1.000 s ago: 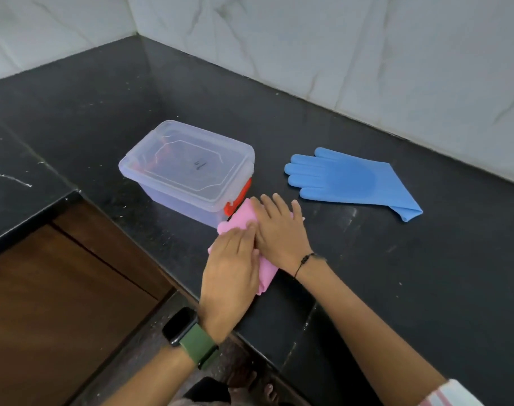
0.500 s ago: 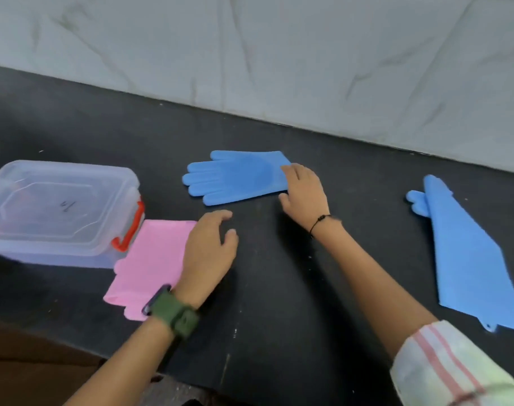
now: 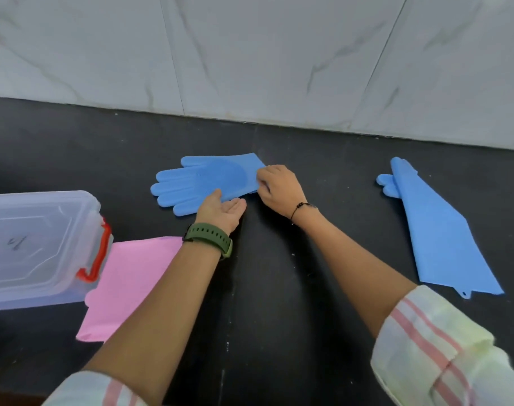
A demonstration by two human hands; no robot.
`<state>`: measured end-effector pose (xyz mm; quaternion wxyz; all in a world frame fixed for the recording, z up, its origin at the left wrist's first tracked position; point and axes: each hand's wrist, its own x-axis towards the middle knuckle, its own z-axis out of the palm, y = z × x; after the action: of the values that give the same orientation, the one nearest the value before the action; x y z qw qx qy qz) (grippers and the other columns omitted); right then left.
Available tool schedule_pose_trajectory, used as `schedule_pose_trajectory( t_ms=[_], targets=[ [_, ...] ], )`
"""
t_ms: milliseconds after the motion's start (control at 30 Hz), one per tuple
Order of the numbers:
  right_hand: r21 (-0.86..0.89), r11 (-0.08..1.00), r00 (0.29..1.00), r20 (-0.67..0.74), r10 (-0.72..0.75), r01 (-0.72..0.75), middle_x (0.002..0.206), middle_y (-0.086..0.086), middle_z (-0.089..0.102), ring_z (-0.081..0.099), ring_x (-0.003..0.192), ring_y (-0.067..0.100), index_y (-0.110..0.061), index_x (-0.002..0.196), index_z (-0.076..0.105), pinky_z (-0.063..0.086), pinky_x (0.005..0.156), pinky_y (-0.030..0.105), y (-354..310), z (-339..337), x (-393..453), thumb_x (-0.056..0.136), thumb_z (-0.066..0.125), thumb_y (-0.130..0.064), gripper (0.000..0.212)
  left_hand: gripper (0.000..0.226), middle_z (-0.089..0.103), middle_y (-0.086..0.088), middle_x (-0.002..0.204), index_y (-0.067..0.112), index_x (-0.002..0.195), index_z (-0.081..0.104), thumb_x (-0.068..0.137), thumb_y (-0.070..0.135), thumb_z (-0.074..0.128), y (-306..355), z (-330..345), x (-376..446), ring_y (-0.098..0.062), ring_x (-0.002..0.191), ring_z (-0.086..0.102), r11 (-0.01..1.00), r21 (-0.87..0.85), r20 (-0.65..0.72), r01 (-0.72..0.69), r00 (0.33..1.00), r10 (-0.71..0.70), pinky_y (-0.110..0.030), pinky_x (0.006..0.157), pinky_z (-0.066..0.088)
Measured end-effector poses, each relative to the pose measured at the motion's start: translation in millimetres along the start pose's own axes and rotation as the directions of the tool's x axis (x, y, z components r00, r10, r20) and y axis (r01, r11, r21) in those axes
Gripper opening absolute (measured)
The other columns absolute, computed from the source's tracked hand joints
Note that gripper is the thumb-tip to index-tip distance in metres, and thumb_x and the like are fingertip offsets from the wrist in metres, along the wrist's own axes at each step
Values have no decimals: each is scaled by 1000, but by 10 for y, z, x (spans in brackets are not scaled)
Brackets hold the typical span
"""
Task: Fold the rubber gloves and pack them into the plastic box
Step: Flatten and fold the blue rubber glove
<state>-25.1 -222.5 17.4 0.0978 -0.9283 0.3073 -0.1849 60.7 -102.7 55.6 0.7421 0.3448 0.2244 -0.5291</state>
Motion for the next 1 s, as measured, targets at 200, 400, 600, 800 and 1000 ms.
schedule_pose_trajectory(
  t_ms=[200,400,600,800,1000],
  targets=[
    [60,980,954,224,-200,192,81,16,66,56,79,35,6,61,59,44,77,41,-58,-99,-94,71,51,-1,14,37,51,-20,135,4,132,44,95,8,46,-51,-38,20,-34,122,52,991,55,-54,-119,991,122,-47,102,41],
    [285,954,991,119,64,-96,86,9,62,53,81,23,0,86,62,45,78,39,-46,-105,274,85,50,-24,26,38,61,-15,121,5,118,52,87,-12,38,-45,-82,112,-33,106,62,919,230,-125,-319,927,353,-38,76,54],
    [159,904,803,536,259,-397,68,3,46,42,61,18,-12,71,50,36,51,26,-213,-117,631,81,61,-23,19,46,57,-14,124,6,126,44,86,-13,37,-25,-87,168,-27,96,61,859,333,-67,-389,899,434,-36,71,54],
    [574,589,804,538,253,-569,95,13,67,64,83,27,-1,93,64,54,76,37,-114,-646,214,83,57,-10,15,40,62,1,95,16,113,52,86,-11,39,74,-101,-215,-13,78,65,674,564,291,-477,879,378,-21,49,55],
    [815,335,878,466,110,-474,111,19,67,61,94,30,-20,107,66,48,82,48,-133,-1337,-973,88,55,-14,23,42,75,7,91,32,105,59,90,-5,48,89,-282,-949,-12,80,73,458,611,631,-646,747,210,-26,54,57]
  ],
)
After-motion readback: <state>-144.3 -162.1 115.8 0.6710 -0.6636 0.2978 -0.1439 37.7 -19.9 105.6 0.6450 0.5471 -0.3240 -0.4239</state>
